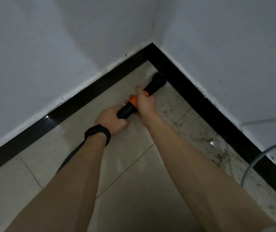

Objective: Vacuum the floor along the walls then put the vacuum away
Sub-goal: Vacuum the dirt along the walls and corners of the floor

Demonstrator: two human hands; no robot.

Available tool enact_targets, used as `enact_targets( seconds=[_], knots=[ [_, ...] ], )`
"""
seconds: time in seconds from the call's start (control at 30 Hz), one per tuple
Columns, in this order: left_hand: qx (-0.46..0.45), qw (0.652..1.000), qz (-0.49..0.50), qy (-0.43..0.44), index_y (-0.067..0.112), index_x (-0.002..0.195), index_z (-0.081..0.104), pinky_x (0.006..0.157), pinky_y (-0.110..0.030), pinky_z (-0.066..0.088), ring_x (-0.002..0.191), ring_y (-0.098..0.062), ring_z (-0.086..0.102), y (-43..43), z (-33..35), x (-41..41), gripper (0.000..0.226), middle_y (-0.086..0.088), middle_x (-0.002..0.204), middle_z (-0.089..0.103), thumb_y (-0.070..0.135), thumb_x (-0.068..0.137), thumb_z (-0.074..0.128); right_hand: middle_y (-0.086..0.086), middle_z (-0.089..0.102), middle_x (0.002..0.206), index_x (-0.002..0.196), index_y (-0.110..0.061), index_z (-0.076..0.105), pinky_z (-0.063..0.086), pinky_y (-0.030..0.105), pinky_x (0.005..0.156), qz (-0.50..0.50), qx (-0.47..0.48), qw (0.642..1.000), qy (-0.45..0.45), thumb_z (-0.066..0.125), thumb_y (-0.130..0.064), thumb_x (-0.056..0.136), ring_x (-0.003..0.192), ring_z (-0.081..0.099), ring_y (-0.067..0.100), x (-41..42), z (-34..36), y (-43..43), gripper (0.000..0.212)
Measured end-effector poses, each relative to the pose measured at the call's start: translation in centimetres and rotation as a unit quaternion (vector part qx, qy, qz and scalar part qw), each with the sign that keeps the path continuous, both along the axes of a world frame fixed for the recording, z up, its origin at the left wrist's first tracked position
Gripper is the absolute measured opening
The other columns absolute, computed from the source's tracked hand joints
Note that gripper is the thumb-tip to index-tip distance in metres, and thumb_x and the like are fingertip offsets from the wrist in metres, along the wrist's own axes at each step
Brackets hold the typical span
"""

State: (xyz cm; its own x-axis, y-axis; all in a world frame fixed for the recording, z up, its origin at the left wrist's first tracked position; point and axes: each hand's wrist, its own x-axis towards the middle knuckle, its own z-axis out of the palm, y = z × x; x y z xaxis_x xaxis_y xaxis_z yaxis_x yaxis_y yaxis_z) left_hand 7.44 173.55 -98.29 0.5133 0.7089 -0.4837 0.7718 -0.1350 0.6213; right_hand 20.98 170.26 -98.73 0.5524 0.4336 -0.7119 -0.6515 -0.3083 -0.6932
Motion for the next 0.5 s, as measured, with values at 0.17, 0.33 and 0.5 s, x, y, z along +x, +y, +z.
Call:
enact_targets(
  seconds=[0.17, 0.33, 0.5],
  knots=[
    [-0.024, 1.000, 0.012, 0.004, 0.029, 0.074, 0.060, 0.058, -0.034, 0.050, 0.065, -0.022, 0.061, 0.0, 0.1, 0.2, 0.026, 0.000, 0.070, 0.064, 0.032, 0.048, 0.064, 0.008, 0.065, 0.073, 0.092, -0.016, 0.051, 0.064, 0.041, 0.064, 0.015, -0.030, 0.999, -0.021, 0.065, -0.025, 0.097, 0.059, 0.071, 0.025, 0.1, 0.7, 0.5, 0.018],
    [-0.010, 0.999, -0.046, 0.017, 0.031, 0.073, 0.057, 0.053, -0.027, 0.043, 0.063, -0.018, 0.059, -1.4, 0.0, 0.1, 0.021, 0.004, 0.068, 0.062, 0.034, 0.053, 0.059, 0.009, 0.068, 0.075, 0.093, -0.012, 0.054, 0.065, 0.050, 0.072, -0.035, -0.042, 0.998, -0.032, 0.061, -0.024, 0.097, 0.067, 0.074, 0.030, -0.4, 0.1, -1.6, 0.014],
    [0.018, 0.994, -0.106, 0.037, 0.032, 0.076, 0.050, 0.055, -0.029, 0.045, 0.064, -0.020, 0.058, -2.9, 0.2, 0.0, 0.011, 0.003, 0.073, 0.060, 0.032, 0.066, 0.056, 0.005, 0.061, 0.061, 0.095, -0.011, 0.054, 0.058, 0.032, 0.051, -0.062, -0.015, 0.998, 0.003, 0.062, -0.018, 0.097, 0.048, 0.066, 0.019, -0.4, 0.5, -3.8, 0.011]
  ],
)
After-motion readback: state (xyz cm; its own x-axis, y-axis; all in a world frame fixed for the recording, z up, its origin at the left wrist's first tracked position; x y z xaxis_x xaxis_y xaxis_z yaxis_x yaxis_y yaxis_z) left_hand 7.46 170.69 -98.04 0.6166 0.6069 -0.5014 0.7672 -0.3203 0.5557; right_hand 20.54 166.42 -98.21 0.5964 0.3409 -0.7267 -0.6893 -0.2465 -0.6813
